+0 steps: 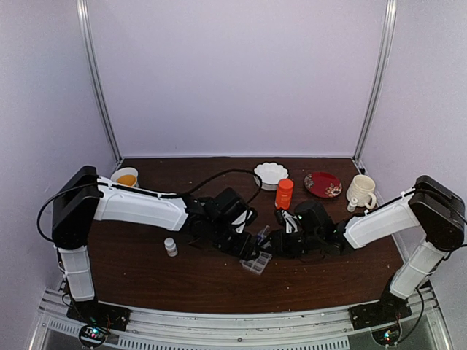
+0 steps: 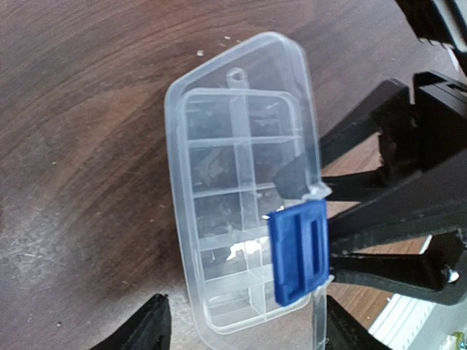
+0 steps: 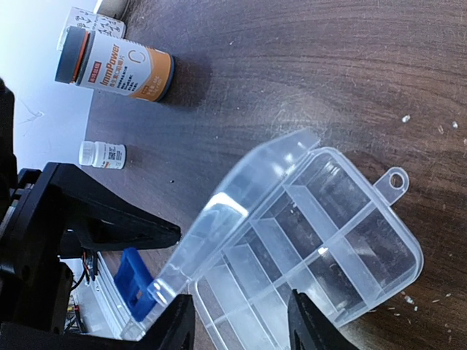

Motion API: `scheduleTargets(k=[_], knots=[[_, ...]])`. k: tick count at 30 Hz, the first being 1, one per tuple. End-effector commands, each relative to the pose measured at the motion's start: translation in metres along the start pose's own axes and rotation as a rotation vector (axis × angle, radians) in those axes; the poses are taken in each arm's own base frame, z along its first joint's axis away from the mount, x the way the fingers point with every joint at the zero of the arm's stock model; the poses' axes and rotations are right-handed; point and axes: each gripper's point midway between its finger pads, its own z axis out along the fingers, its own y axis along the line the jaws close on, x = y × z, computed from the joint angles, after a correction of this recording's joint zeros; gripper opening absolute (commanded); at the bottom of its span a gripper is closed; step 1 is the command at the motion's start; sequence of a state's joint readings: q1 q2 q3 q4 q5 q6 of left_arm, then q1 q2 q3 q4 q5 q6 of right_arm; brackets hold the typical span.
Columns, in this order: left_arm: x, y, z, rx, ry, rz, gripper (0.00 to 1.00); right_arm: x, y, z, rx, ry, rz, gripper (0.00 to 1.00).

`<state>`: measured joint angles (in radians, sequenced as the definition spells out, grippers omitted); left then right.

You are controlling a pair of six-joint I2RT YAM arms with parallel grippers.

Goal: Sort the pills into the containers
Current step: Unscrew the lid of the pill container.

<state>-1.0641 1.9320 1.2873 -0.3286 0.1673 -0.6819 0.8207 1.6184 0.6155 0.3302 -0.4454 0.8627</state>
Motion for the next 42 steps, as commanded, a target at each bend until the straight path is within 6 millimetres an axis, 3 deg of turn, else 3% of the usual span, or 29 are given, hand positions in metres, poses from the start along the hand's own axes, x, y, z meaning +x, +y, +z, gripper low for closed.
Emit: scheduleTargets(k=[1,11,21,30,37,42], knots=[[-0.014,0.010,-0.008,-0.066,-0.031,-0.004,0.65,0.000,-0.004,0.005,0.032,0.004,-0.010,0.44],[-0.029,0.029,-0.039,-0.068,-0.135,-0.056,0.52,0.006,-0.019,0.007,0.093,0.023,-0.011,0.44],[-0.022,0.049,-0.030,-0.075,-0.101,-0.075,0.32,0.005,-0.017,0.005,0.094,0.023,-0.023,0.43],[-0.008,0.072,-0.023,-0.175,-0.064,-0.065,0.31,0.001,-0.019,0.002,0.132,0.021,-0.046,0.43],[0.003,0.097,-0.022,-0.295,-0.043,-0.052,0.39,-0.003,-0.019,-0.002,0.165,0.019,-0.070,0.43],[0.003,0.102,-0.026,-0.338,-0.045,-0.035,0.41,-0.004,-0.020,-0.002,0.176,0.022,-0.079,0.43]])
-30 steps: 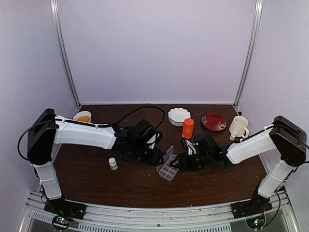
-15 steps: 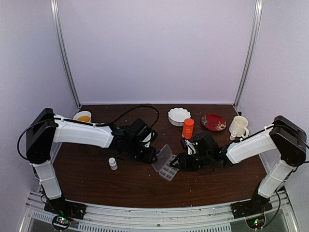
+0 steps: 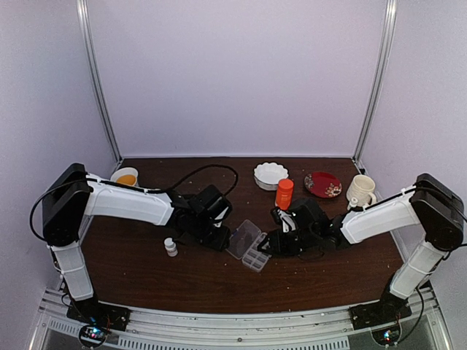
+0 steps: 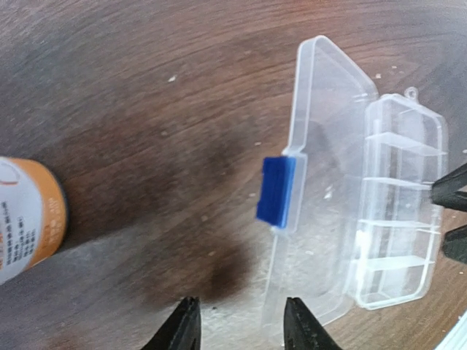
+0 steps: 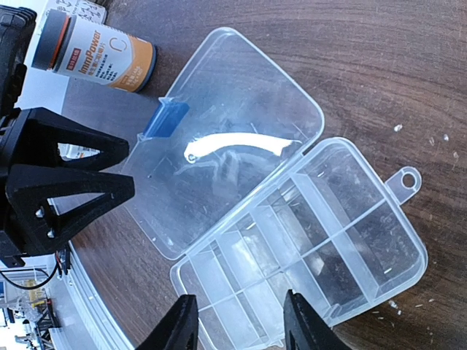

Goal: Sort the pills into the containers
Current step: Unscrew the lid of the pill container.

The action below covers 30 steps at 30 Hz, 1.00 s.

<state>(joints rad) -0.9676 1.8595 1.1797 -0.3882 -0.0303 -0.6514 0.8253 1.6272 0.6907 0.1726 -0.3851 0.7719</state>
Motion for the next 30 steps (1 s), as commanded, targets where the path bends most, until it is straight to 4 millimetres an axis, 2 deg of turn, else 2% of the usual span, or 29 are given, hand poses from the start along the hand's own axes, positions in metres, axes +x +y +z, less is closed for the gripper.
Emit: scheduleTargets(k=[1,3,14,18,24,30], knots=[[0.003,0.016,0.001,-0.082,0.000,0.031,0.36,0.002,-0.012,-0.002,0.077,0.008,-0.014,0.41],[0.003,0.015,0.003,-0.082,0.006,0.035,0.31,0.002,-0.013,-0.001,0.086,0.013,-0.017,0.40],[0.010,-0.010,0.021,-0.045,0.045,0.072,0.27,-0.001,-0.011,-0.005,0.096,0.004,-0.034,0.40],[0.012,-0.016,0.020,-0.031,0.051,0.083,0.19,-0.005,-0.009,-0.010,0.104,-0.009,-0.048,0.40],[0.017,-0.028,0.018,-0.012,0.059,0.094,0.18,-0.018,-0.001,-0.022,0.107,-0.061,-0.076,0.40],[0.016,-0.041,0.016,0.009,0.050,0.105,0.18,-0.025,-0.001,-0.032,0.138,-0.089,-0.087,0.40]])
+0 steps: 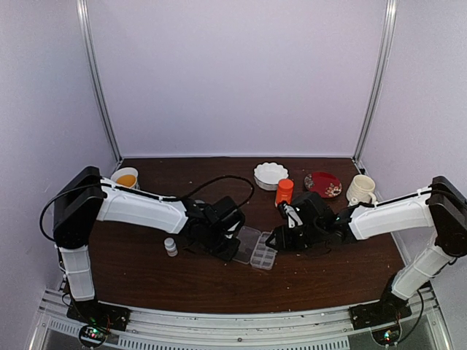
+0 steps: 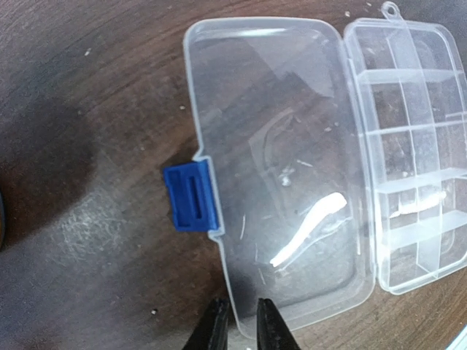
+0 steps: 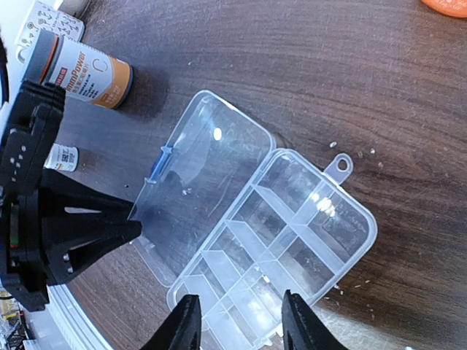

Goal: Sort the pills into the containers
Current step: Unscrew the lid of the pill container.

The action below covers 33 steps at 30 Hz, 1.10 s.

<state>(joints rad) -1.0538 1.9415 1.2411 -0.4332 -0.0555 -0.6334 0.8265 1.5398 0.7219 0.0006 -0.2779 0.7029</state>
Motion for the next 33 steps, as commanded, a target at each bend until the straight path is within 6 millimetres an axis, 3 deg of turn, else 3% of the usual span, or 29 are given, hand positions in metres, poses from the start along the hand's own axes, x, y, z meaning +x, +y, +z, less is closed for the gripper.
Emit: scheduleTargets(k=[1,7,16,23,29,33], knots=[[-0.008,-0.015,-0.002,0.027,-0.014,0.009,0.18,-0.017,0.005,-0.013,0.030,-0.062,-0.028,0.40],[-0.019,-0.020,-0.017,0.046,-0.068,0.008,0.17,-0.021,0.001,-0.020,0.053,-0.088,-0.033,0.39],[-0.038,-0.034,-0.039,0.103,-0.111,0.016,0.25,-0.021,0.007,-0.017,0.021,-0.080,-0.022,0.37],[-0.059,-0.041,-0.054,0.108,-0.161,0.033,0.25,-0.016,0.013,-0.010,-0.017,-0.057,-0.013,0.35],[-0.068,-0.058,-0.047,0.189,-0.147,0.060,0.07,-0.011,0.014,-0.004,-0.041,-0.049,0.001,0.24],[-0.067,-0.055,-0.026,0.193,-0.103,0.057,0.00,-0.004,0.006,0.002,-0.034,-0.041,0.022,0.03]])
